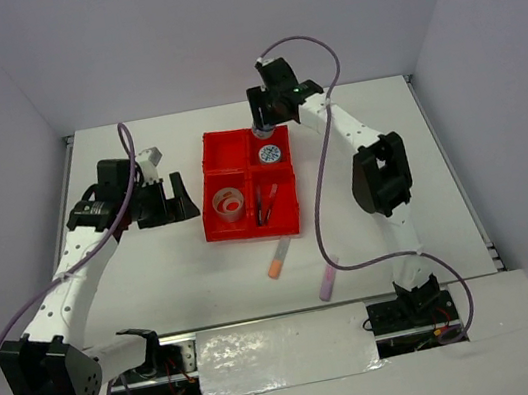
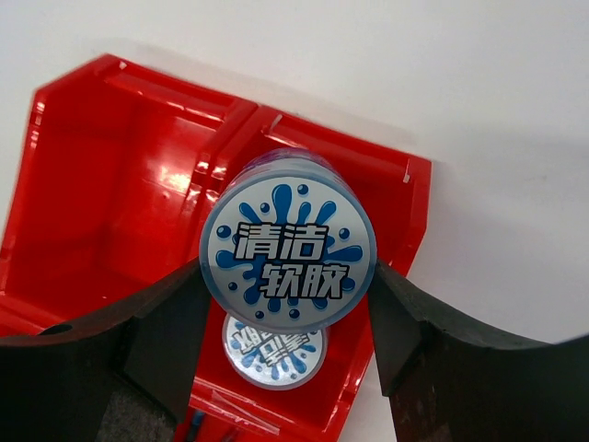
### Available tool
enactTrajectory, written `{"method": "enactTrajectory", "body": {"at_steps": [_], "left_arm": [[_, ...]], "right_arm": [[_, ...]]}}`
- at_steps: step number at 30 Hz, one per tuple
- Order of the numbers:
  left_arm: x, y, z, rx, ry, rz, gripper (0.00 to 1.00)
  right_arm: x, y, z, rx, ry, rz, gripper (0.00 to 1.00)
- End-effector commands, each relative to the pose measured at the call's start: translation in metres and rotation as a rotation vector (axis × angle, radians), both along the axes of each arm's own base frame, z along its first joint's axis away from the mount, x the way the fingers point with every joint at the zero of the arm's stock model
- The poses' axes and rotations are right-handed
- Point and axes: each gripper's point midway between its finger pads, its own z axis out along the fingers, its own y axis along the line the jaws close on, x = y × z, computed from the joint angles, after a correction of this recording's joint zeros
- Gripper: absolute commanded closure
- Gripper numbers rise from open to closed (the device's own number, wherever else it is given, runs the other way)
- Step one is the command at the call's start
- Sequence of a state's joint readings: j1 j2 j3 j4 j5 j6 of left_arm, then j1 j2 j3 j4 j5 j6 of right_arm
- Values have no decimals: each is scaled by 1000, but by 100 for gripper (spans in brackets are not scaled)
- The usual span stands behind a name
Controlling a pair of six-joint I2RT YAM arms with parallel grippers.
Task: Sort the stationery into containers
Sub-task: Place the stationery in the storage box.
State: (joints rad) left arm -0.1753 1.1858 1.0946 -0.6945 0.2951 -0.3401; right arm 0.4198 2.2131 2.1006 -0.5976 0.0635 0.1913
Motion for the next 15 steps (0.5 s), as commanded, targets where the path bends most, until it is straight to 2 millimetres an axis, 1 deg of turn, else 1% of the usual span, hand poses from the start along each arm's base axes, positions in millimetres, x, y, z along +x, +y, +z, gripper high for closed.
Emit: {"method": "enactTrajectory", "body": {"at_steps": [1, 7, 10, 11, 12, 13, 14, 15], "left_arm": [[1, -6, 10, -27, -43, -29, 1], [3, -5, 9, -13, -42, -32, 1], [4, -5, 6, -11, -32, -36, 1], [4, -5, 6, -12, -32, -35, 1], [4, -5, 6, -11, -33, -38, 1], [5, -5, 6, -12, -34, -37, 1], [5, -5, 6, -12, -32, -37, 1], [5, -5, 6, -9, -34, -34, 1]], "right_arm": [[11, 6, 20, 25, -50, 29, 100], [4, 11, -6, -5, 11, 42, 100], [4, 11, -14, -18, 27, 33, 100], [4, 11, -16, -21, 32, 31, 98], [3, 11, -18, -23, 39, 26, 94], [3, 10, -19, -25, 42, 22, 87], [4, 9, -19, -25, 42, 19, 62], [3, 11, -18, -24, 40, 20, 51]]}}
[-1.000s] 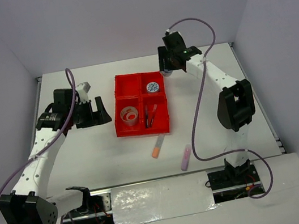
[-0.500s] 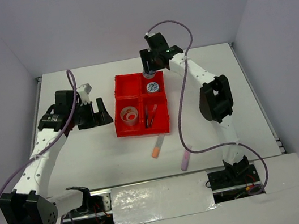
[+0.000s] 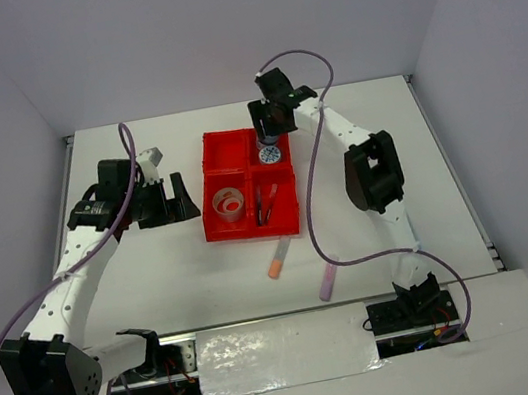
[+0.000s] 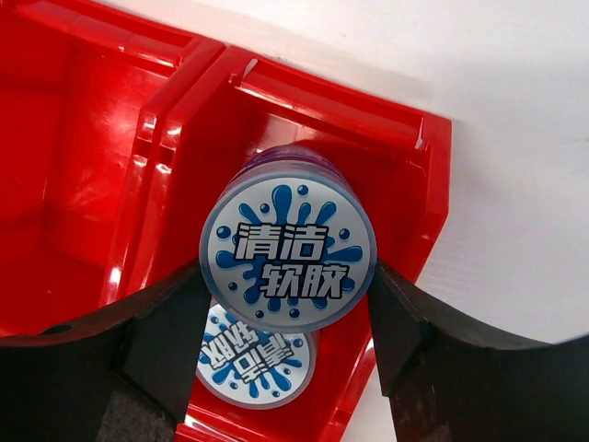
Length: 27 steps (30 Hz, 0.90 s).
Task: Sort the stationery into containers
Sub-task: Place the stationery in the storage box, then pick up the pen from the center of the board.
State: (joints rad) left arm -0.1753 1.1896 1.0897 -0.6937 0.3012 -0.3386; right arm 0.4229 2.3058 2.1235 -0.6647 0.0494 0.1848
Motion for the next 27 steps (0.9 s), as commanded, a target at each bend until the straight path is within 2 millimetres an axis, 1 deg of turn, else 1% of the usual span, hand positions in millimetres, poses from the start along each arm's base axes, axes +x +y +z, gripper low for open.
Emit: {"method": "enactTrajectory", "body": {"at_steps": [1, 2, 3, 4, 6, 7, 8, 9, 10, 11, 12, 13, 14, 15, 16, 17, 18, 19, 20, 21, 22, 23, 24, 25, 26, 27], "left_arm": [[6, -3, 7, -3, -37, -26, 1], [6, -2, 6, 2, -33, -22, 1], [6, -2, 4, 5, -27, -20, 1], [6, -1, 3, 8, -21, -17, 1], [6, -1, 2, 13, -15, -17, 1], [6, 0, 2, 23, -13, -10, 1], [5, -3, 2, 31, -17, -23, 1], [6, -3, 1, 47, -17, -21, 1], [6, -5, 3, 60, -18, -19, 1], [4, -12, 2, 68, -16, -39, 1], [5, -14, 0, 89, -16, -39, 1], [0, -27, 3, 108, -23, -75, 1], [-3, -36, 3, 118, -26, -88, 1], [-6, -46, 1, 126, -23, -113, 1], [-7, -53, -1, 148, -29, -116, 1], [-16, -73, -3, 136, -29, -153, 1], [-20, -82, -9, 133, -17, -169, 1], [-32, -97, -18, 132, -1, -210, 1], [-35, -112, -24, 116, 13, -214, 2], [-41, -123, -31, 119, 24, -233, 2], [-58, -143, -36, 137, 19, -291, 2], [-62, -155, -49, 168, 31, -295, 2], [-67, -165, -54, 183, 29, -312, 2], [-79, -180, -59, 190, 30, -344, 2], [-83, -187, -75, 212, 60, -360, 2], [-85, -196, -81, 205, 58, -369, 2]], "right_arm": [[12, 9, 38, 26, -91, -2, 42], [14, 8, 44, 28, -102, -8, 31], [15, 9, 50, 31, -111, -7, 28], [16, 9, 56, 34, -120, -11, 8], [17, 11, 82, 60, -162, -8, 6], [17, 10, 91, 67, -177, -10, 0], [17, 11, 103, 83, -200, -8, 0], [14, 9, 122, 97, -231, -8, 0], [14, 7, 130, 97, -246, -12, 0], [11, 5, 141, 96, -260, -17, 0], [7, -1, 160, 101, -288, -36, 0], [3, -6, 170, 103, -298, -52, 0], [-6, -13, 172, 102, -276, -80, 0], [-19, -26, 200, 119, -312, -112, 0], [-27, -36, 205, 116, -313, -144, 0], [-41, -47, 189, 103, -260, -174, 0], [-62, -60, 219, 131, -306, -193, 0], [-78, -71, 193, 96, -246, -226, 0], [-102, -84, 215, 117, -281, -250, 0], [-115, -91, 214, 121, -277, -265, 0], [-132, -98, 182, 98, -207, -277, 0], [-153, -109, 197, 122, -244, -292, 0], [-164, -116, 194, 121, -246, -301, 0], [-176, -128, 172, 87, -207, -326, 0], [-192, -139, 182, 103, -229, -342, 0], [-202, -144, 182, 109, -224, -353, 0]]}}
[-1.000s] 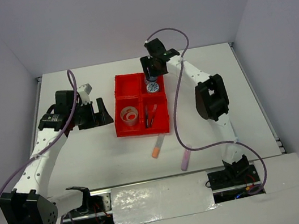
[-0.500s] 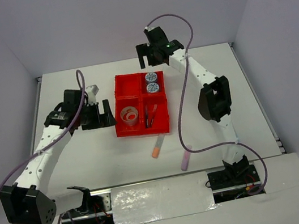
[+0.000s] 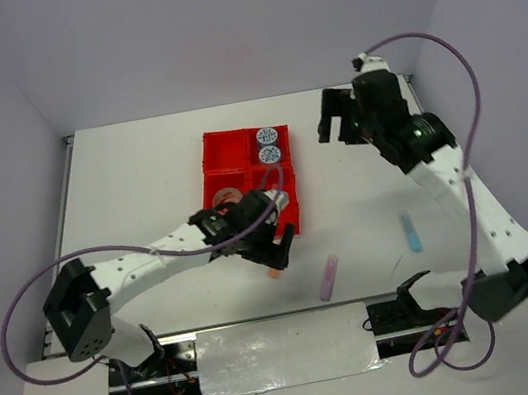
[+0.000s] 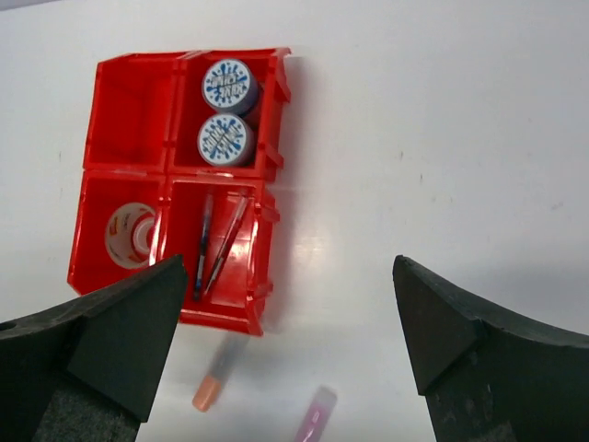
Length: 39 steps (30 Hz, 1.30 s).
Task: Sort the stationery into containers
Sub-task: Pick up the pen from the center of the board, then place the pen in the storage box.
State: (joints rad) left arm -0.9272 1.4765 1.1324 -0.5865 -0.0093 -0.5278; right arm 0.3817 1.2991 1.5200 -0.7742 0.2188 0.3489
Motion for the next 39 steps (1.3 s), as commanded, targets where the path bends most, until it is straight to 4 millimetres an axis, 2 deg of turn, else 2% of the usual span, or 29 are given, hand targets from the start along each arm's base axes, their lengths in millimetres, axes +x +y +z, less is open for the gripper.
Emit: {"method": "enactTrajectory", "body": {"at_steps": [1, 3, 4, 5, 6, 7, 10, 15, 18, 21, 22, 23, 24, 25, 26, 27, 30, 31, 32, 33, 34, 37, 39], "left_arm": [[-3, -27, -20, 0, -11, 32, 2], [-5, -37, -40, 11, 3, 18, 4], [-6, -39, -46, 17, 9, 17, 5], [-7, -40, -58, 44, 23, 16, 5], [-9, -43, -62, 46, 23, 7, 5], [-9, -43, -67, 58, 25, 5, 5], [-9, -45, -79, 83, 21, 2, 6], [-7, -45, -97, 108, 21, -8, 9], [-6, -41, -109, 142, 28, -6, 18], [-10, -41, -116, 146, 44, -20, 40], [-14, -42, -116, 135, 59, -31, 48], [-16, -42, -114, 129, 64, -37, 65], [-19, -43, -111, 126, 63, -48, 73], [-20, -44, -102, 113, 55, -51, 91], [-20, -46, -94, 101, 48, -56, 100], [-23, -44, -86, 100, 47, -67, 100], [-24, -53, -31, -22, -6, -90, 100], [-23, -55, -1, -86, -47, -92, 100], [-18, -59, 22, -129, -84, -88, 100], [-11, -57, 56, -169, -147, -69, 100], [-11, -56, 71, -188, -160, -68, 100], [16, -39, 114, -213, -246, 16, 100], [53, -13, 133, -205, -287, 137, 100]], "right_arm": [[-33, -30, -25, 7, 76, -94, 0], [-47, -35, -27, 26, 82, -98, 0], [-56, -40, -40, 32, 122, -118, 0], [-66, -42, -42, 48, 121, -117, 0], [-75, -46, -59, 50, 162, -141, 0], [-89, -51, -64, 85, 181, -178, 0], [-112, -60, -81, 111, 187, -217, 0], [-128, -53, -90, 133, 238, -164, 0], [-130, -53, -80, 141, 211, -154, 0], [-132, -60, -62, 121, 156, -158, 0], [-134, -66, -62, 98, 161, -176, 0], [-135, -68, -61, 89, 162, -183, 0], [-135, -70, -58, 80, 160, -185, 0], [-137, -74, -61, 72, 179, -201, 0], [-138, -76, -63, 71, 190, -206, 0], [-140, -79, -71, 65, 219, -217, 0], [-145, -91, -92, 93, 286, -263, 0], [-146, -93, -97, 98, 306, -284, 0], [-148, -89, -103, 118, 332, -275, 0], [-144, -81, -106, 159, 347, -249, 0], [-142, -81, -108, 164, 352, -257, 0], [-128, -70, -112, 227, 360, -226, 0], [-116, -69, -114, 230, 341, -216, 0]]}}
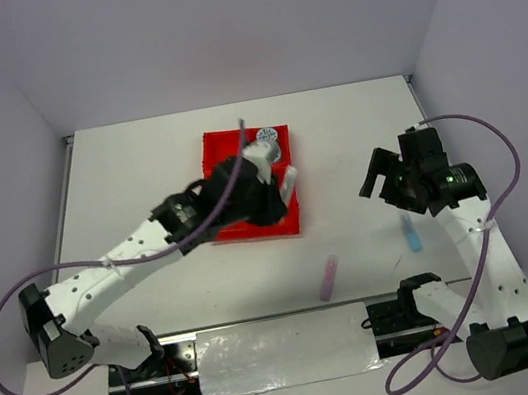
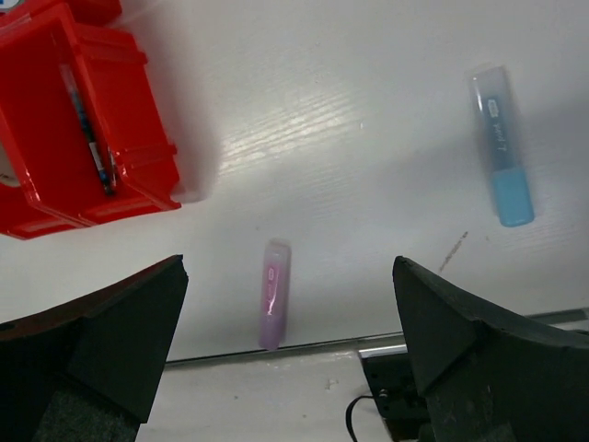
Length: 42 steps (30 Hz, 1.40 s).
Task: Sort the stationery into containers
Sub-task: Place the pen in the storage box.
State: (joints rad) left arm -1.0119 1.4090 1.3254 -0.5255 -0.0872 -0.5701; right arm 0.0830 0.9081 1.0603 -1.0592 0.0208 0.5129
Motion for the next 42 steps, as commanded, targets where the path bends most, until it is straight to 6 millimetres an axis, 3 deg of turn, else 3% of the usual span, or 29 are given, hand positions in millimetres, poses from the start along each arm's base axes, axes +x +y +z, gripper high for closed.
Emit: {"method": "enactTrajectory", "body": {"at_steps": [1, 2, 3, 4, 7, 8, 10, 11, 12, 13, 14, 15, 17, 21, 22, 25, 26, 28, 32, 34, 35, 36, 37, 38, 40, 41, 42], "left_arm": [[57, 49, 29, 37, -69, 202, 100], [88, 77, 31, 48, -72, 296, 100], [109, 86, 36, 47, -83, 330, 100], [136, 112, 37, 58, -88, 401, 100], [196, 143, 35, 142, -154, 453, 100], [214, 142, 14, 176, -132, 443, 100], [246, 146, 16, 170, -161, 458, 100], [261, 143, -11, 194, -111, 460, 100], [275, 140, -1, 162, -121, 472, 100], [284, 144, -11, 150, -86, 495, 100], [293, 141, -33, 161, -44, 491, 100], [300, 139, -30, 146, -48, 499, 96], [307, 139, -54, 166, -5, 510, 90], [314, 137, -70, 151, 20, 496, 81], [316, 138, -77, 159, 30, 502, 73], [315, 137, -80, 138, 45, 487, 48], [313, 137, -78, 133, 39, 485, 23], [314, 136, -69, 109, 9, 489, 2], [301, 132, -35, 55, -13, 469, 1], [280, 123, -18, 68, -18, 447, 1], [262, 103, -15, 83, -19, 406, 1], [242, 99, -6, 109, -28, 395, 1], [226, 96, -21, 177, -20, 401, 1], [197, 69, -25, 189, -11, 359, 1], [146, 59, -47, 216, 57, 305, 1], [114, 37, -52, 196, 84, 261, 1], [92, 31, -48, 164, 88, 227, 1]], "right_arm": [[21, 9, 0, 53, -55, 25, 0], [25, 6, -9, 28, -40, 22, 0], [26, 2, -13, 11, -32, 14, 0], [27, -1, -18, -10, -21, 11, 0], [30, -14, -16, -73, -62, -24, 0], [30, -18, -15, -85, -73, -32, 0], [29, -21, -12, -91, -81, -37, 0], [26, -22, -13, -91, -73, -40, 0], [24, -21, -13, -83, -71, -34, 0], [23, -21, -13, -82, -67, -29, 0], [19, -20, -15, -77, -59, -24, 0], [18, -18, -15, -71, -57, -14, 0], [13, -17, -18, -70, -52, -5, 0], [8, -15, -21, -62, -54, 11, 0], [7, -14, -21, -56, -57, 16, 0], [8, -10, -19, -45, -65, 33, 0], [10, -10, -19, -44, -68, 36, 0], [13, -10, -17, -44, -76, 38, 0], [18, -7, -17, -30, -75, 46, 0], [20, -10, -21, -38, -65, 37, 0], [20, -10, -23, -37, -57, 29, 0], [21, -16, -25, -53, -46, 7, 0], [21, -20, -25, -57, -44, -12, 0], [22, -22, -24, -59, -50, -26, 0], [22, -35, -14, -59, -65, -95, 0], [21, -40, -8, -67, -83, -120, 0], [19, -43, -3, -70, -89, -135, 0]]}}
